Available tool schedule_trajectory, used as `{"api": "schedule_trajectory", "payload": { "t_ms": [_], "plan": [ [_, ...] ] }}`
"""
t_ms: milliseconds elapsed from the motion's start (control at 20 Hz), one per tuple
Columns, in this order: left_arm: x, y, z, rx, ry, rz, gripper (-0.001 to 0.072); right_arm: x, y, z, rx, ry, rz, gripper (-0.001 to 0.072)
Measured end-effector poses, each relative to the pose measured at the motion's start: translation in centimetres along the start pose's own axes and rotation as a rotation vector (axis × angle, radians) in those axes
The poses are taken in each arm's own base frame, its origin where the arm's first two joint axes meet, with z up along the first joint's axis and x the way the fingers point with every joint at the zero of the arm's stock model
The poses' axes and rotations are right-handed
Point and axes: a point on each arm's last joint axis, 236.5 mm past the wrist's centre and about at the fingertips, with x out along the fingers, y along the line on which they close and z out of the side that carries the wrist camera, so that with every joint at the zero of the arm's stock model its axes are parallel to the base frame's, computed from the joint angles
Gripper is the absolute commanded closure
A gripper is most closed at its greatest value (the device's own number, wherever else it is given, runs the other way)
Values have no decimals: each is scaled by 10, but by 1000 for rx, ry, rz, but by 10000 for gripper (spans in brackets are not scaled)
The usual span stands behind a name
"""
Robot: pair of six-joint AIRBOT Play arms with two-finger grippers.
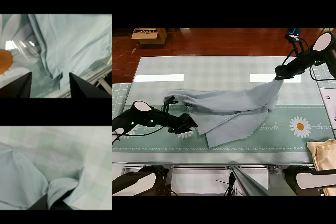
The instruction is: Fold the shirts.
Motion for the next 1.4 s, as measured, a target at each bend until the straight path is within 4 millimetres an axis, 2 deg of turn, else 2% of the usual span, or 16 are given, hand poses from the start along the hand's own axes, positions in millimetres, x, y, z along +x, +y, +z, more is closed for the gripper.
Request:
{"api": "schedule_trajectory", "payload": {
  "t_ms": [200, 250, 350, 450, 650, 800, 950, 1050, 1150, 1300, 1400],
  "plan": [
    [18, -3, 0, -44, 18, -18, 190, 0, 0, -1, 0, 2, 1, 674],
    [22, -4, 2, -53, 13, -20, 266, 0, 0, -1, 0, 3, 1, 674],
    [29, -2, 8, -67, -8, -16, 522, 0, 0, -1, 0, 5, 1, 674],
    [34, 0, 15, -71, -36, -7, 675, 0, 1, -2, 0, 8, 3, 674],
    [35, -1, 24, -31, -64, -7, 688, 0, 1, -4, 0, 16, 2, 674],
    [21, -9, 31, 73, -97, -1, 689, 0, -2, -6, -4, 26, -9, 674],
    [-20, -48, 38, 172, -171, -80, 689, -3, -2, -7, -8, 25, -13, 674],
    [-66, -79, 54, 256, -305, -121, 689, -8, -1, -5, -12, 13, -15, 674],
    [-116, -111, 60, 351, -435, -152, 689, -22, 3, 1, -18, -30, -15, 674],
    [-196, -158, 60, 490, -646, -170, 689, -62, 22, 19, -40, -164, 5, 674],
    [-252, -191, 52, 585, -796, -175, 689, -109, 38, 35, -70, -319, 2, 674]
  ]
}}
